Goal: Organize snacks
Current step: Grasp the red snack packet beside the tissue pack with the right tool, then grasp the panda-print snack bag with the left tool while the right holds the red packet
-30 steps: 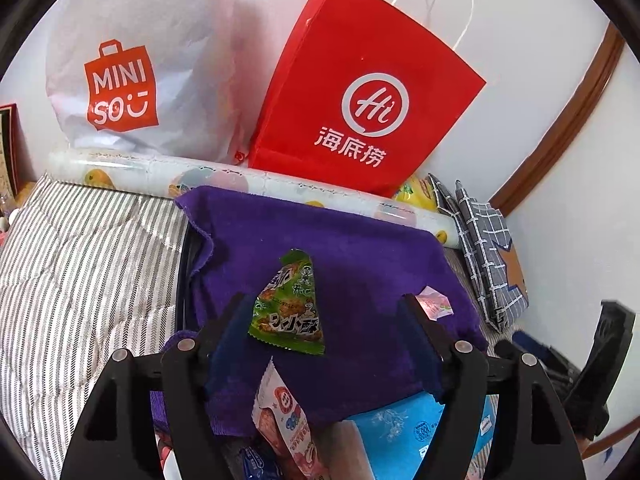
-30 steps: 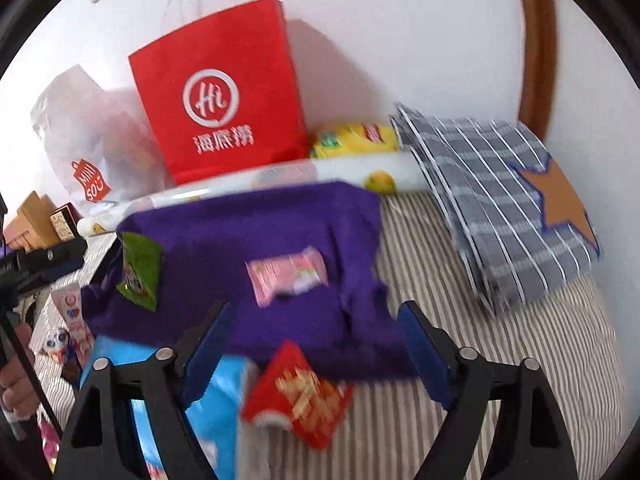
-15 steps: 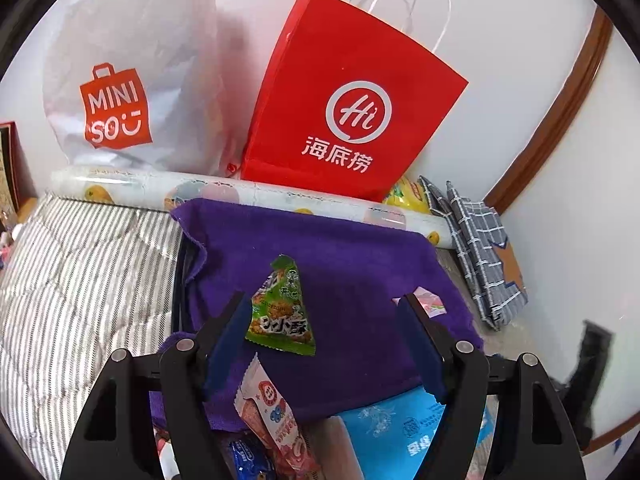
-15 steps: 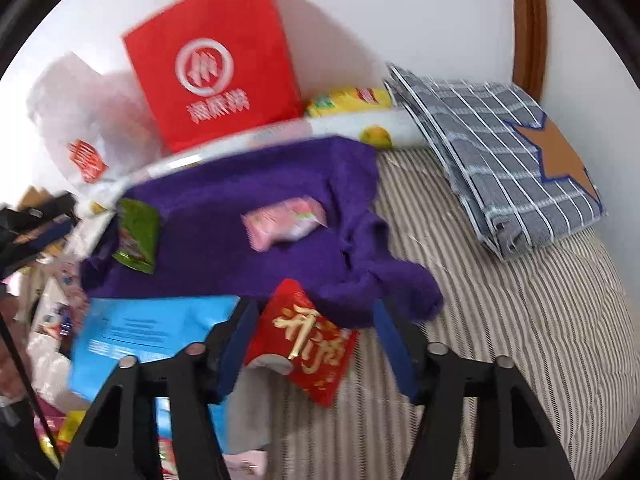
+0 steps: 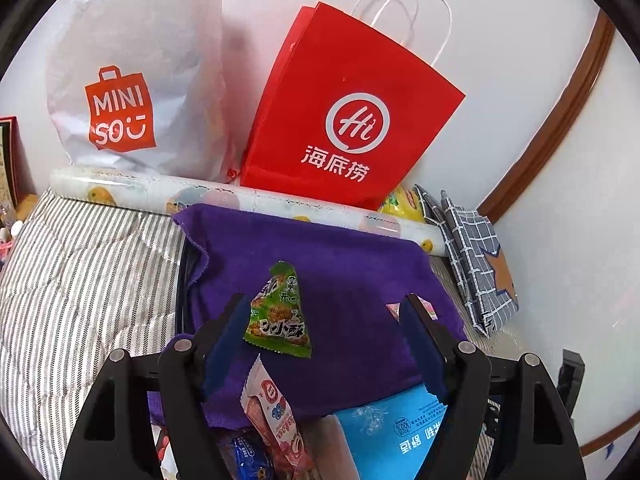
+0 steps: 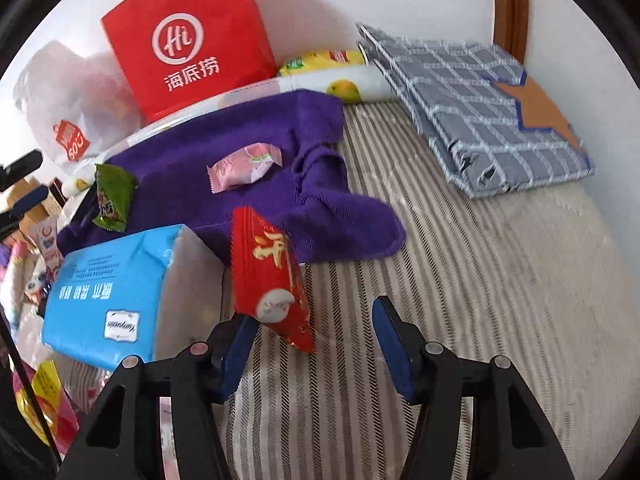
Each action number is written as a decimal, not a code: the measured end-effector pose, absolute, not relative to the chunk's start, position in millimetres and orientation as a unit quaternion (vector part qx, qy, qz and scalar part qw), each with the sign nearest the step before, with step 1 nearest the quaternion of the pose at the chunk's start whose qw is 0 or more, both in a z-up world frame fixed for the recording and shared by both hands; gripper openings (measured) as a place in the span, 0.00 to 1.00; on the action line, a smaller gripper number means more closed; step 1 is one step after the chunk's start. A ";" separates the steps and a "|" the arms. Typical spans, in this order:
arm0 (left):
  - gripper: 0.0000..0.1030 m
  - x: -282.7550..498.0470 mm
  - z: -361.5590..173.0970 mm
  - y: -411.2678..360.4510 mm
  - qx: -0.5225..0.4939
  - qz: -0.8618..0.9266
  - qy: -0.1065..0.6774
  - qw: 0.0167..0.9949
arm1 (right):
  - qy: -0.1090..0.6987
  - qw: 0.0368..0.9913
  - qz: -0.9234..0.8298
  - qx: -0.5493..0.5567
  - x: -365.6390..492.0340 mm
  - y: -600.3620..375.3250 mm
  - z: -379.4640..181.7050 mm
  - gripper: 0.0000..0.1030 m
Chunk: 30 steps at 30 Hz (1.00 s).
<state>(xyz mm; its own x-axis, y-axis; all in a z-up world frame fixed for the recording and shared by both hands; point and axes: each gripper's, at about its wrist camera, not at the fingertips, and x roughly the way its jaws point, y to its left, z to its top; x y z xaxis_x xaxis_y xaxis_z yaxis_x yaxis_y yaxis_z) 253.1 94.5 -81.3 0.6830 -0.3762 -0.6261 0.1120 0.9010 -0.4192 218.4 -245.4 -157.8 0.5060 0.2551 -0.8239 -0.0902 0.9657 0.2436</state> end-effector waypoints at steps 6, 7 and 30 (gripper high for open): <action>0.74 254.8 -83.5 94.9 -0.179 -0.132 0.379 0.898 | 0.466 0.875 0.096 0.095 230.2 -244.0 -156.9 0.52; 0.74 255.0 -84.0 94.6 -0.177 -0.131 0.379 0.899 | 0.466 0.874 0.099 0.093 232.5 -242.5 -157.9 0.37; 0.74 217.6 -85.3 99.9 -0.139 -0.094 0.395 0.903 | 0.399 0.912 0.089 0.033 182.0 -237.7 -122.0 0.21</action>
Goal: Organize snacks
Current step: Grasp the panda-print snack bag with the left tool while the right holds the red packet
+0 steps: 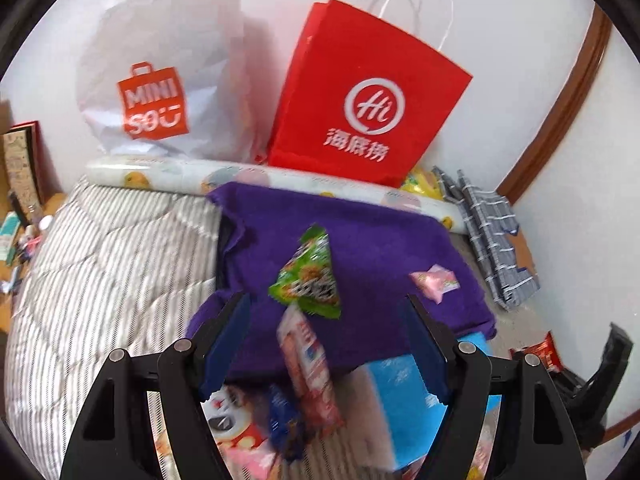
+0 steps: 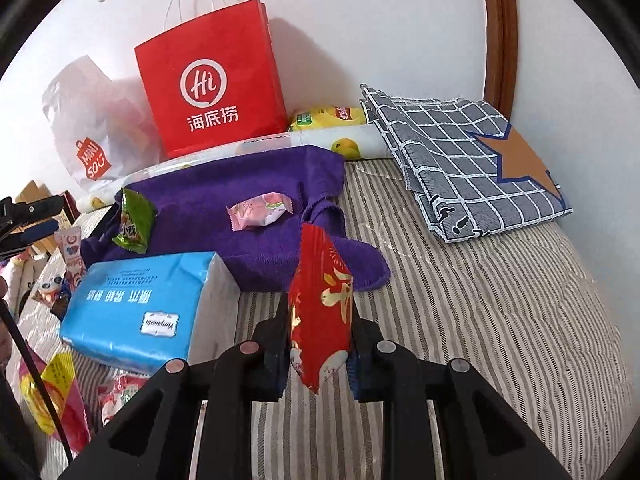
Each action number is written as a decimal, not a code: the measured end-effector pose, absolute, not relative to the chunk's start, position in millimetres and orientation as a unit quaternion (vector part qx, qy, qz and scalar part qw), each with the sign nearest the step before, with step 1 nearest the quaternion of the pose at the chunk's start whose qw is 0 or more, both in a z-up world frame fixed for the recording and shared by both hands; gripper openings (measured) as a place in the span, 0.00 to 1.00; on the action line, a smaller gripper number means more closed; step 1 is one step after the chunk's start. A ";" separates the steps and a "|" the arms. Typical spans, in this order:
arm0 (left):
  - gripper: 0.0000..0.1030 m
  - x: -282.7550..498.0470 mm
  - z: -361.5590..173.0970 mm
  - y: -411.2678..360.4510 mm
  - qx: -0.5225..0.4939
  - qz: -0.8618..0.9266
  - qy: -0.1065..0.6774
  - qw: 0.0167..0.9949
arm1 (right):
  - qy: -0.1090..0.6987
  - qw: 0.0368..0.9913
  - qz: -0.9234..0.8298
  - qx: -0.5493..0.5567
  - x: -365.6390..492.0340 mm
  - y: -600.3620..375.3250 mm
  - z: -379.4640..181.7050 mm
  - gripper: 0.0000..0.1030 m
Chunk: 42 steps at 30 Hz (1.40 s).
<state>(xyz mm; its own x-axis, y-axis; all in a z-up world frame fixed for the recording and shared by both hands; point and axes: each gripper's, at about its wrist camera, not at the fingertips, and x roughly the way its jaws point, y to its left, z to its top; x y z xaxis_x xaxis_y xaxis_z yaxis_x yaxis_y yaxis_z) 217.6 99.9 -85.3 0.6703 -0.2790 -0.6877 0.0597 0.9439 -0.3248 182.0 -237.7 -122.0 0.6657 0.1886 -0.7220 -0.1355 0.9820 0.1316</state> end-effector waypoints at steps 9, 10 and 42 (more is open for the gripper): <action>0.74 186.6 -102.4 123.7 -0.141 -0.078 0.406 0.899 | 0.389 0.918 0.078 0.022 168.9 -233.9 -114.2 0.21; 0.74 184.5 -103.5 127.5 -0.144 -0.075 0.406 0.899 | 0.389 0.918 0.078 0.022 167.7 -233.3 -113.7 0.21; 0.45 153.7 -141.3 145.7 -0.165 -0.056 0.447 0.877 | 0.401 0.912 0.080 0.034 132.5 -236.8 -127.3 0.21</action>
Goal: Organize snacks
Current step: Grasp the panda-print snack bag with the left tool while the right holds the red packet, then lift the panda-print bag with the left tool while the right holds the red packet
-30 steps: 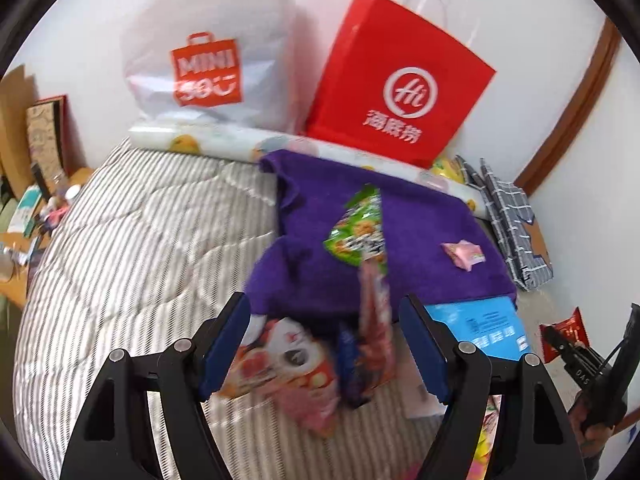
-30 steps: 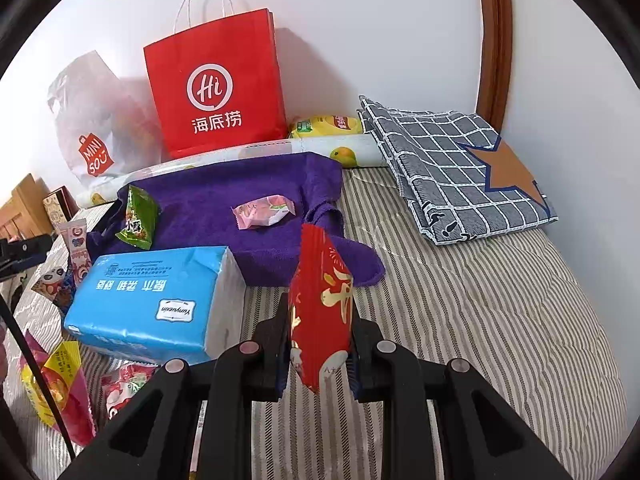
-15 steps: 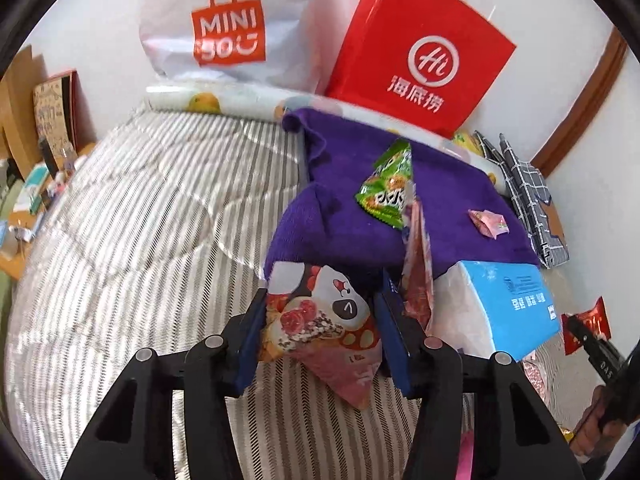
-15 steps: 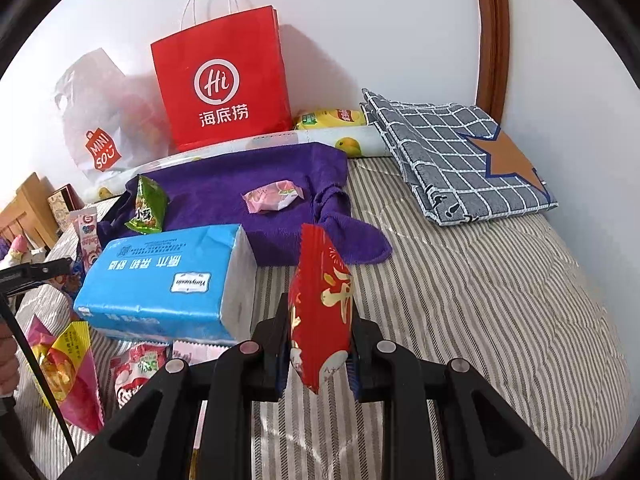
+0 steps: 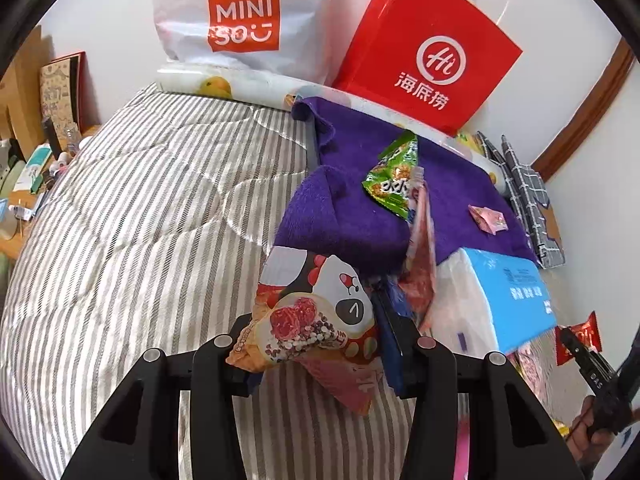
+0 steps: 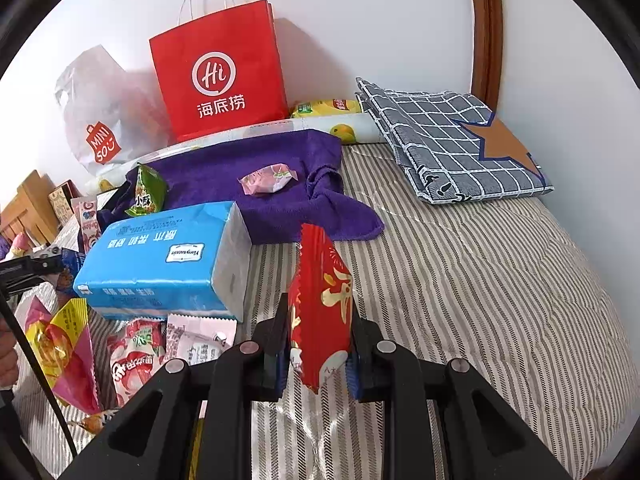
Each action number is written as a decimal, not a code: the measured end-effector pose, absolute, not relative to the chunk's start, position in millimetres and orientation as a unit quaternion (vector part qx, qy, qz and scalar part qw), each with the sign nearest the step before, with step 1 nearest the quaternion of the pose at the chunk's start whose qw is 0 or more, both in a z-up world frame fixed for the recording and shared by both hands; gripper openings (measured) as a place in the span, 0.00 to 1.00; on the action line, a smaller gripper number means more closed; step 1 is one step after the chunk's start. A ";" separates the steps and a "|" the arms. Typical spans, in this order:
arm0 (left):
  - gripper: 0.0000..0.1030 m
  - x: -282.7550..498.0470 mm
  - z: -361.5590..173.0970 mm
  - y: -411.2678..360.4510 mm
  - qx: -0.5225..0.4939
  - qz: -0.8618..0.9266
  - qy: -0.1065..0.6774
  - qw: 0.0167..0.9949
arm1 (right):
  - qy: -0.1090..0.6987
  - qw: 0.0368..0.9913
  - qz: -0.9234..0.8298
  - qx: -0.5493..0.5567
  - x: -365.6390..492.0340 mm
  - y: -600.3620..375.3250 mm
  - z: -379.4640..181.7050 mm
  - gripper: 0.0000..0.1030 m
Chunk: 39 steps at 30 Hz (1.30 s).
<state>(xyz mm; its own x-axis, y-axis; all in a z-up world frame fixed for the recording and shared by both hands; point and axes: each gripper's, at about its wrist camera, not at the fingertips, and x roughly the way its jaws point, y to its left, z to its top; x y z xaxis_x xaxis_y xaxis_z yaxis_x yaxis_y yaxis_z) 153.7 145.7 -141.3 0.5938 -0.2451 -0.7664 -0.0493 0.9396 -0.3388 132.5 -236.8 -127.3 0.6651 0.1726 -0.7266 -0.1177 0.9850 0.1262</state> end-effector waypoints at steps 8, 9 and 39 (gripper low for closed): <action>0.45 126.4 -119.4 144.2 -0.154 -0.059 0.426 0.890 | 0.396 0.915 0.077 0.032 122.1 -238.2 -120.0 0.21; 0.45 122.9 -114.8 144.3 -0.159 -0.064 0.422 0.891 | 0.395 0.915 0.075 0.031 120.9 -238.5 -118.7 0.21; 0.45 136.2 -50.7 43.8 -0.146 -0.187 0.373 0.897 | 0.331 0.934 0.133 -0.001 142.2 -194.5 -54.3 0.21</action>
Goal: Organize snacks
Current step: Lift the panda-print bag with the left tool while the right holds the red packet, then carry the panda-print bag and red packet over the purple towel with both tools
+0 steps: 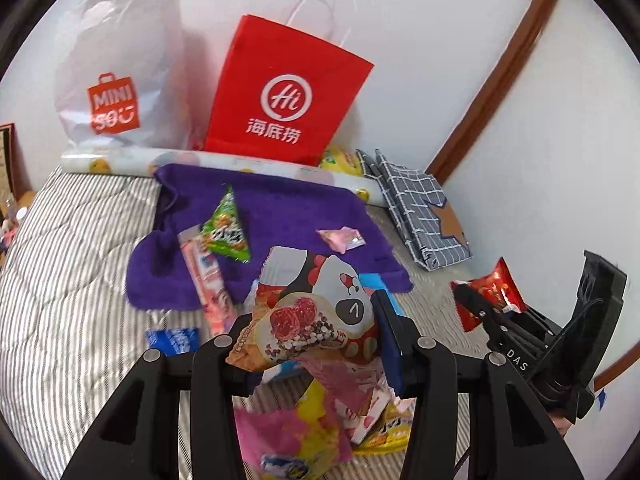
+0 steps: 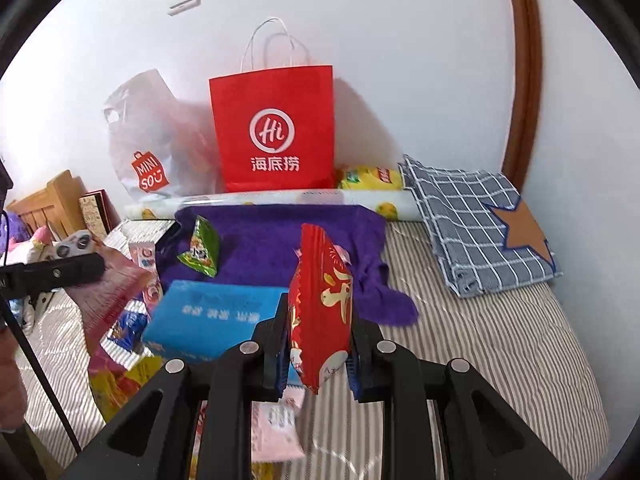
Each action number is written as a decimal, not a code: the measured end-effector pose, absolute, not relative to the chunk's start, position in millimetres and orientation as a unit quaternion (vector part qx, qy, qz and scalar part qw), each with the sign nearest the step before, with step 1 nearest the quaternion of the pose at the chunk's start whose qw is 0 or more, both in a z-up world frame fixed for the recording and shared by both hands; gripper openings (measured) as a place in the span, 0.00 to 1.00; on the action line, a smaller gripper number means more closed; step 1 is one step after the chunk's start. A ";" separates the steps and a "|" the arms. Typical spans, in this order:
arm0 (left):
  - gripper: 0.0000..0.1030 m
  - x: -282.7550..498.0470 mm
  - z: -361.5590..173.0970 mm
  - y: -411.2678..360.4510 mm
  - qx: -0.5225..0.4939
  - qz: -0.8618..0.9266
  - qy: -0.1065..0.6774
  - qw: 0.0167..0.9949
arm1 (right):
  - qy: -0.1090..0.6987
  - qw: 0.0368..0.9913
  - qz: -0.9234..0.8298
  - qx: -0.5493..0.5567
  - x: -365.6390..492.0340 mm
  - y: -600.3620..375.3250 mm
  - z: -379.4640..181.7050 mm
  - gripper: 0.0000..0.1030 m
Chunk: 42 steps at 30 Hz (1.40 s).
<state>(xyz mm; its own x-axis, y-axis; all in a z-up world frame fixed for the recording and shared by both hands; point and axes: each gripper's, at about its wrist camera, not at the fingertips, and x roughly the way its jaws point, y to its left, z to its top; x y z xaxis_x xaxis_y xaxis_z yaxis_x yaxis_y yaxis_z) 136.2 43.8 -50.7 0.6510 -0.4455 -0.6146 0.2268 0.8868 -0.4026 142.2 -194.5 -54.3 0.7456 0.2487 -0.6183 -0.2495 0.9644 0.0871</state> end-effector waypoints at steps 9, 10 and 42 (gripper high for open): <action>0.45 173.3 -45.7 40.9 -0.146 -0.174 0.361 0.904 | 0.329 0.930 0.160 0.038 180.1 -191.1 -35.9 0.21; 0.45 179.3 -44.7 43.1 -0.149 -0.171 0.359 0.905 | 0.327 0.931 0.159 0.039 184.8 -189.4 -33.6 0.21; 0.46 251.6 -93.0 86.1 -0.167 -0.079 0.348 0.919 | 0.397 0.907 0.131 0.053 304.8 -188.3 -117.1 0.21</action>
<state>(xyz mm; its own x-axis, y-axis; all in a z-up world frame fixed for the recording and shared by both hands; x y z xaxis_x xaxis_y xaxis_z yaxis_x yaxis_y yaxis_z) 251.6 86.1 -93.0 0.7451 -0.2617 -0.6135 0.0295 0.9319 -0.3616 304.8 -188.3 -117.1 0.6499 0.2795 -0.7068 -0.1951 0.9601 0.2002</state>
